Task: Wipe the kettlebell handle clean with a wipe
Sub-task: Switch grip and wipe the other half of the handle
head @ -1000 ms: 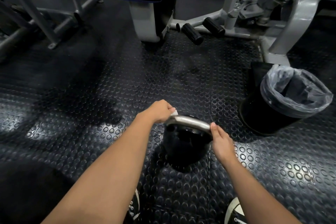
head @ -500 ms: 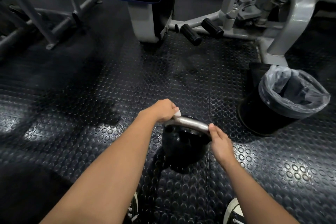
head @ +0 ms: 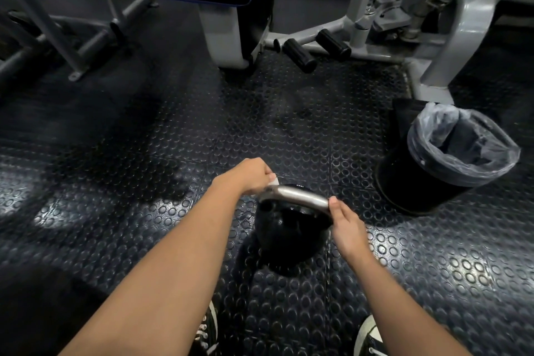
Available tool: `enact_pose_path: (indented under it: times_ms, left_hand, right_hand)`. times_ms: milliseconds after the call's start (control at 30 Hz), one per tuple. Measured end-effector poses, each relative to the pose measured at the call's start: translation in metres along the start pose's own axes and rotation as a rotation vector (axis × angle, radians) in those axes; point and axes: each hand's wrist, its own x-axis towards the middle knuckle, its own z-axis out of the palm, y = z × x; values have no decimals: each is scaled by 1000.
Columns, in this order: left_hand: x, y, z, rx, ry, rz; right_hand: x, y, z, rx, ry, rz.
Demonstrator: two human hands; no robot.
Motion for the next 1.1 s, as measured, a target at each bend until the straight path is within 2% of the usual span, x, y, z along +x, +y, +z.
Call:
enact_pose_path:
  times_ms: [567,700,833,1100]
  left_hand:
    - [-8,5,5,-49,78,19]
    - [-7,-3,10,-45,78,-28]
    - [-10,6,9,-76,100,10]
    - [-5,5,12,-28,111,1]
  right_hand:
    - [0,0,3,-3,6,31]
    - [-1,-1,2,-1,-1,46]
    - [-2,-1,1,12,3,32]
    - [-2,-2,1,2,-5,44]
